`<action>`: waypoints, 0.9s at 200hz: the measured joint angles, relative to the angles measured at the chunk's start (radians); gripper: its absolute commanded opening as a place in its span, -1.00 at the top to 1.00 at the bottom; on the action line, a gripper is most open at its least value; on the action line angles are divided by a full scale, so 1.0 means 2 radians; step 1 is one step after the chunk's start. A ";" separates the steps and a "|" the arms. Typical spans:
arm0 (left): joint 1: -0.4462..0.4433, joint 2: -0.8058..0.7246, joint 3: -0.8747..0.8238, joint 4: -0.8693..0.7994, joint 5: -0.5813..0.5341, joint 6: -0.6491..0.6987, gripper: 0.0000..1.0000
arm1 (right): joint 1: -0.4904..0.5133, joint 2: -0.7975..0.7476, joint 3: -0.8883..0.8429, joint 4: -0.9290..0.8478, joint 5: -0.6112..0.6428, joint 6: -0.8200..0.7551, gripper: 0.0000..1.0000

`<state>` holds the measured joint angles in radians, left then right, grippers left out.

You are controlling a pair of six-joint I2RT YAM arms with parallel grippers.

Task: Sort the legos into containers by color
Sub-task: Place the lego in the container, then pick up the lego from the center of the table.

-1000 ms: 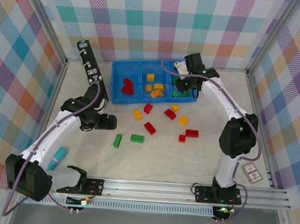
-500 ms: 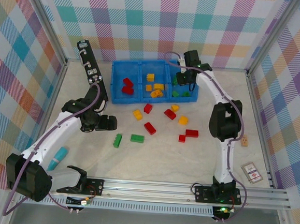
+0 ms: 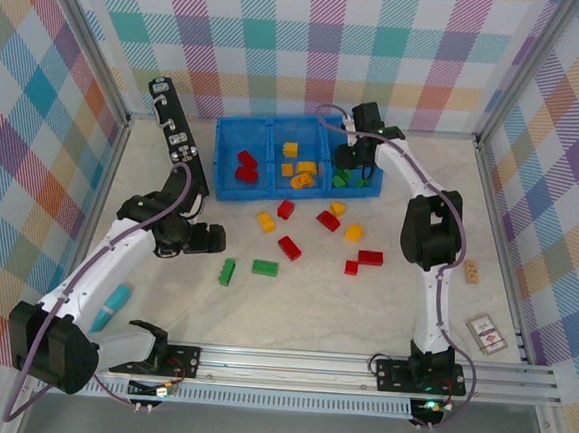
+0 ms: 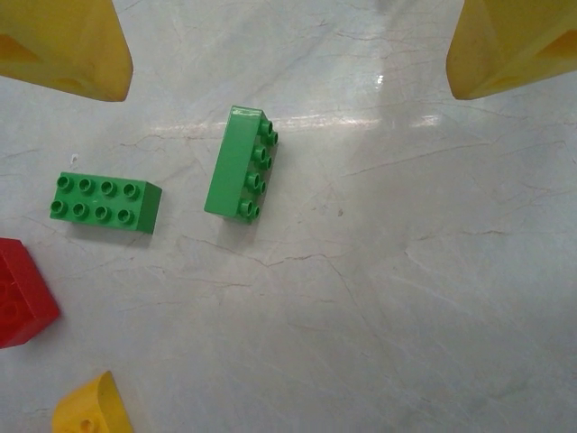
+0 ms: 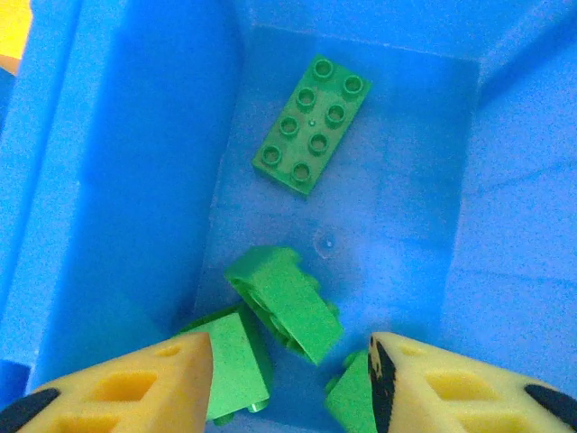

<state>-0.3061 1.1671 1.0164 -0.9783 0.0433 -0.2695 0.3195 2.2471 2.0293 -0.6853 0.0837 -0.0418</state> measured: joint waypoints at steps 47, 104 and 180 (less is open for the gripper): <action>0.000 -0.002 0.000 0.005 -0.003 0.007 -0.81 | 0.006 -0.105 -0.085 0.010 -0.051 -0.056 -0.06; 0.000 -0.025 0.010 0.003 -0.019 0.027 -0.84 | 0.130 -0.224 -0.146 0.007 -0.086 -0.168 -0.05; 0.000 -0.069 0.010 0.010 -0.017 0.032 -1.00 | 0.287 -0.201 -0.228 -0.034 -0.091 -0.197 -0.09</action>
<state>-0.3061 1.0290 1.0367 -0.9581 0.0093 -0.2047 0.8944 1.8450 1.5742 -0.7525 -0.0982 -0.4355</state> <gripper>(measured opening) 0.996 0.534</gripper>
